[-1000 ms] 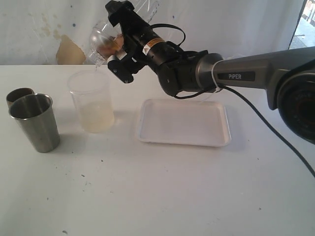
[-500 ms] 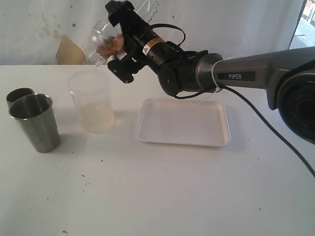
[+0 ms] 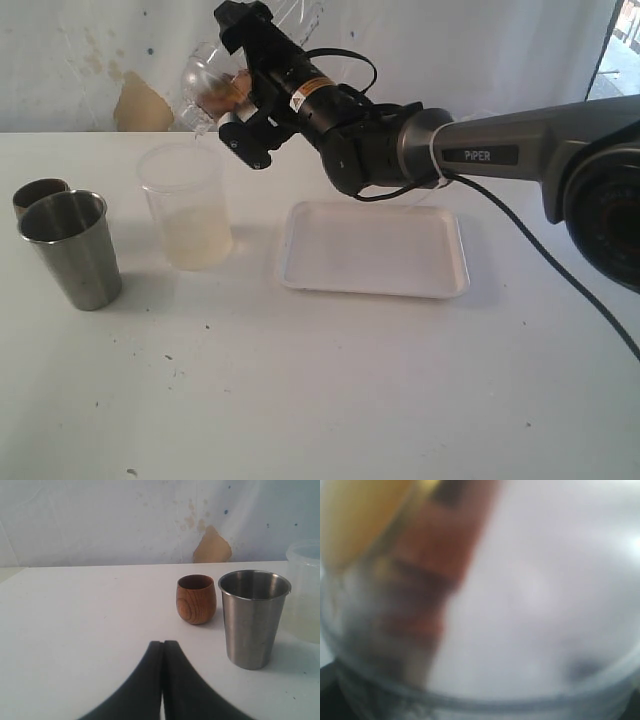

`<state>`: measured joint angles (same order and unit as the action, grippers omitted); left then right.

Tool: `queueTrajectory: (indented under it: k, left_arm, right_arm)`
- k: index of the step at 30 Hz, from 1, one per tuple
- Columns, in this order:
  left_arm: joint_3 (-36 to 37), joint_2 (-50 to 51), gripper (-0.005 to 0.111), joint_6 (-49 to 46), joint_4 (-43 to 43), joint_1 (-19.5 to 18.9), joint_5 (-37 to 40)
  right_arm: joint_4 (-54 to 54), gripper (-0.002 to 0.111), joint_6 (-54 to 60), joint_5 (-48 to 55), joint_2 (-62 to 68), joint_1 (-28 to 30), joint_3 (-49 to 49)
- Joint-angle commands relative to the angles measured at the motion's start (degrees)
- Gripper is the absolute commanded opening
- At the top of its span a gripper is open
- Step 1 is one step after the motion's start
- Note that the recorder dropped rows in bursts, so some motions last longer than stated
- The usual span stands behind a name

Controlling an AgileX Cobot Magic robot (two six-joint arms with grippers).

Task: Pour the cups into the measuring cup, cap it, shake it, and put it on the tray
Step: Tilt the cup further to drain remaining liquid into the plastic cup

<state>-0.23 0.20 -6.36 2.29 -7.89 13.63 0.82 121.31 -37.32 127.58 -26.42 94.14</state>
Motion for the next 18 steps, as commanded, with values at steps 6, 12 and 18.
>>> queueTrajectory:
  k: [6,12,18]
  left_arm:
    - [0.2,-0.2,0.0,0.1,-0.2,0.0,-0.3]
    - [0.2,-0.2,0.0,0.1,-0.2,0.0,-0.3]
    - [0.2,-0.2,0.0,0.1,-0.2,0.0,-0.3]
  right_arm:
    - [1.9,0.0,1.6,-1.7,-0.8,0.3,0.2]
    - [2.7,0.0,1.6,-1.5,-0.8,0.3,-0.3]
    - [2.3,0.0,1.6,-1.7,-0.7,0.2,-1.4]
